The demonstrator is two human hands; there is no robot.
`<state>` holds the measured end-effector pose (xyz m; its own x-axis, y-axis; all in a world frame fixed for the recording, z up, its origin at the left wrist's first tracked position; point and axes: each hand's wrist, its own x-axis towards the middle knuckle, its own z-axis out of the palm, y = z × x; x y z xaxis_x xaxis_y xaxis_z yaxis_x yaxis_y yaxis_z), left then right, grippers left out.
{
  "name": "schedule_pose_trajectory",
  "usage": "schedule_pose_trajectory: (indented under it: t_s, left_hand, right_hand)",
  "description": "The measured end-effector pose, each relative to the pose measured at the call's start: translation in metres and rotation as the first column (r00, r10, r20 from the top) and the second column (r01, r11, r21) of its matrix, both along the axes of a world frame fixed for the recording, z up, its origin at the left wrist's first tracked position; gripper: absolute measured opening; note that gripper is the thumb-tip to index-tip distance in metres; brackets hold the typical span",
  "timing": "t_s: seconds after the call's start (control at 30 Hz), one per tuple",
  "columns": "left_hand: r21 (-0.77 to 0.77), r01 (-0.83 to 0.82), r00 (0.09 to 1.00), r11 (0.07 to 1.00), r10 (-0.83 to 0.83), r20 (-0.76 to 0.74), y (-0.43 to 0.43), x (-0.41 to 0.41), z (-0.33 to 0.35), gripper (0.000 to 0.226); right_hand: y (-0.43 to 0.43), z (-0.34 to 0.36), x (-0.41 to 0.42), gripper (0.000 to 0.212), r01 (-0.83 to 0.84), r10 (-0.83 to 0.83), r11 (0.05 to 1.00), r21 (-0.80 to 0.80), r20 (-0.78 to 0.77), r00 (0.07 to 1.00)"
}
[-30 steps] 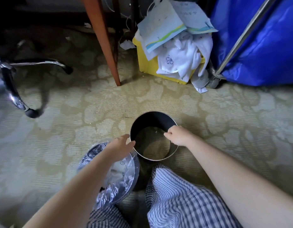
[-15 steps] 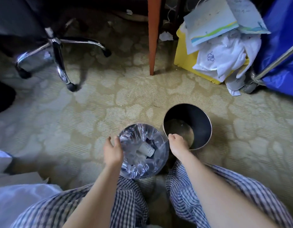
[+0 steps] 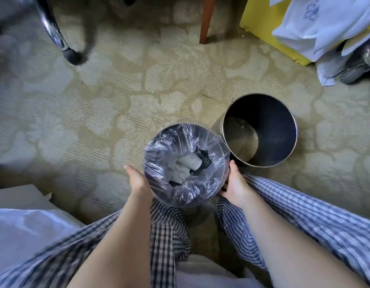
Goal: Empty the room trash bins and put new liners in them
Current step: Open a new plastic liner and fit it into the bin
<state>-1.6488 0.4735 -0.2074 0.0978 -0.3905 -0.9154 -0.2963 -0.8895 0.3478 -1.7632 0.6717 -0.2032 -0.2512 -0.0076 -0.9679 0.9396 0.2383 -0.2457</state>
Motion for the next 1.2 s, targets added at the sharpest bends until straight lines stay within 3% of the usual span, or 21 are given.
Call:
schedule_pose_trajectory:
  t_s: [0.1,0.2,0.27,0.37,0.47,0.63,0.73,0.9,0.97,1.03,1.1,1.2]
  left_hand:
    - [0.118,-0.012,0.999,0.993,0.018,-0.049,-0.004,0.003,-0.022,0.104]
    - [0.115,0.054,0.998,0.992,-0.049,-0.045,-0.006,-0.002,-0.015,0.085]
    - [0.105,0.095,0.995,0.99,-0.092,-0.034,-0.008,-0.002,-0.021,0.071]
    - [0.034,0.106,0.994,0.994,-0.107,0.022,-0.009,-0.001,-0.017,0.066]
    - [-0.057,0.125,0.975,0.99,-0.112,0.19,-0.007,-0.002,-0.008,0.067]
    - [-0.202,0.308,0.921,0.93,-0.238,0.309,0.005,-0.005,0.015,0.049]
    - [-0.286,0.377,0.904,0.881,-0.282,0.322,0.01,-0.007,0.04,0.041]
    - [-0.412,0.342,0.938,0.845,-0.28,0.204,0.005,-0.018,0.08,0.027]
    - [-0.345,0.304,0.953,0.888,-0.283,0.11,0.002,-0.024,0.094,0.02]
    - [-0.19,0.262,0.963,0.946,-0.268,-0.006,0.001,-0.025,0.107,0.015]
    - [-0.058,0.242,0.96,0.969,-0.247,-0.133,0.001,-0.021,0.118,0.024]
    - [-0.093,0.378,0.91,0.921,-0.388,-0.147,0.0,-0.018,0.133,0.036]
  right_hand:
    - [0.0,-0.015,0.003,0.076,0.036,-0.035,0.999,-0.025,0.049,0.998]
    - [-0.003,-0.024,0.002,0.078,0.009,-0.009,1.0,-0.014,0.054,0.998]
    - [-0.005,-0.028,0.0,0.069,-0.049,0.049,0.999,0.008,0.033,0.998]
    - [-0.007,-0.025,-0.001,0.058,-0.057,0.056,0.996,0.071,0.005,0.998]
    - [-0.006,-0.016,-0.003,0.048,-0.046,0.061,0.98,0.195,-0.072,0.996]
    - [-0.009,0.006,-0.007,0.015,0.009,0.036,0.985,0.171,-0.255,0.966]
    - [-0.009,0.025,-0.01,0.016,0.018,0.049,0.984,0.178,-0.369,0.928]
    - [-0.016,0.066,-0.016,0.025,-0.016,0.1,0.983,0.181,-0.468,0.878]
    - [-0.02,0.085,-0.02,0.013,-0.056,0.123,0.986,0.154,-0.467,0.876]
    - [-0.021,0.1,-0.023,0.017,-0.075,0.113,0.992,0.105,-0.427,0.897]
    - [-0.021,0.114,-0.025,0.018,-0.063,0.074,0.997,0.04,-0.356,0.932]
    - [-0.02,0.132,-0.025,0.005,-0.07,0.07,0.997,0.009,-0.275,0.959]
